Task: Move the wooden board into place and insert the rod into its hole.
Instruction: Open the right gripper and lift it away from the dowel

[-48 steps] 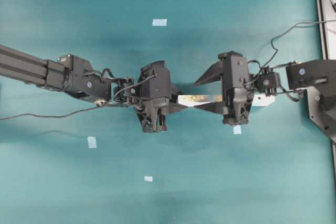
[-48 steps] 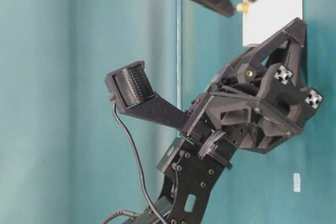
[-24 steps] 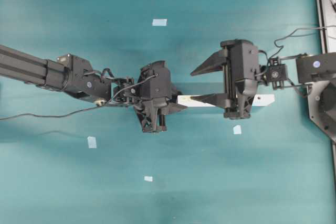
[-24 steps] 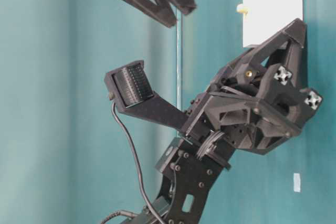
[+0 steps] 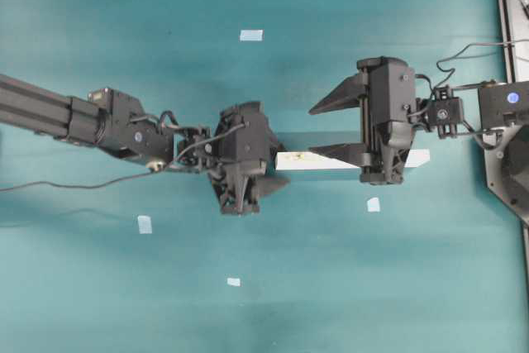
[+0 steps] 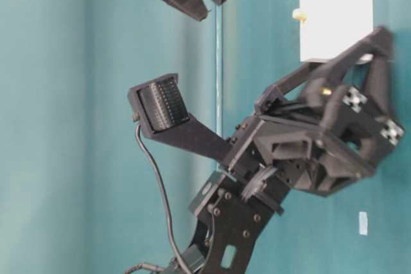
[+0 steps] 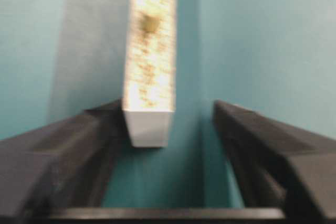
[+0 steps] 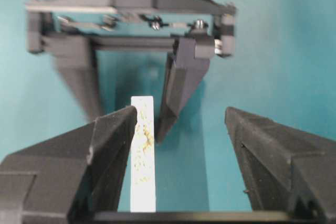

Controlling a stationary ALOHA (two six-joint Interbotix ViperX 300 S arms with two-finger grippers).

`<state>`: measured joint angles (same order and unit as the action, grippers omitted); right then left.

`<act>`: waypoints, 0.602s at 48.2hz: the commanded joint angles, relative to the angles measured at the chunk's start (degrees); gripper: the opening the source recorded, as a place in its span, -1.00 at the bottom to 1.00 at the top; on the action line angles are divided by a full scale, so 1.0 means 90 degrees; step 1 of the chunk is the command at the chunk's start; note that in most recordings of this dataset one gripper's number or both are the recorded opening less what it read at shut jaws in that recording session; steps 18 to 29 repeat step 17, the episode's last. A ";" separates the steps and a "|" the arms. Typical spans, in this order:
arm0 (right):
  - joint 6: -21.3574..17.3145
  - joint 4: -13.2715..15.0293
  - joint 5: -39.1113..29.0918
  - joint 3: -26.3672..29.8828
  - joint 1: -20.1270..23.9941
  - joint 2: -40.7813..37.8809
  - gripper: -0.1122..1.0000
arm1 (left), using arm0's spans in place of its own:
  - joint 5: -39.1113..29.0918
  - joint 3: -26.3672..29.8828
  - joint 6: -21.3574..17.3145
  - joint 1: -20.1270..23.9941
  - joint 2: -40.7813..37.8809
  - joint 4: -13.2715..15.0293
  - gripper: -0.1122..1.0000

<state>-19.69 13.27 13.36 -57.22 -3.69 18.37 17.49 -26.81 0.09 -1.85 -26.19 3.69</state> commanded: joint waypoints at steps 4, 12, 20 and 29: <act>0.0010 0.0010 -0.0020 0.0068 0.0020 0.0098 0.60 | -0.0371 -0.0205 0.0020 0.0020 0.0342 0.0010 0.84; 0.0010 0.0010 -0.0020 0.0059 0.0020 0.0127 0.60 | -0.0391 -0.0605 0.0010 0.0039 0.0703 0.0010 0.84; 0.0010 0.0000 -0.0020 0.0039 0.0020 0.0156 0.60 | -0.0371 -0.0840 0.0010 0.0098 0.0928 0.0010 0.84; 0.0010 0.0000 -0.0020 0.0039 0.0020 0.0156 0.60 | -0.0371 -0.0840 0.0010 0.0098 0.0928 0.0010 0.84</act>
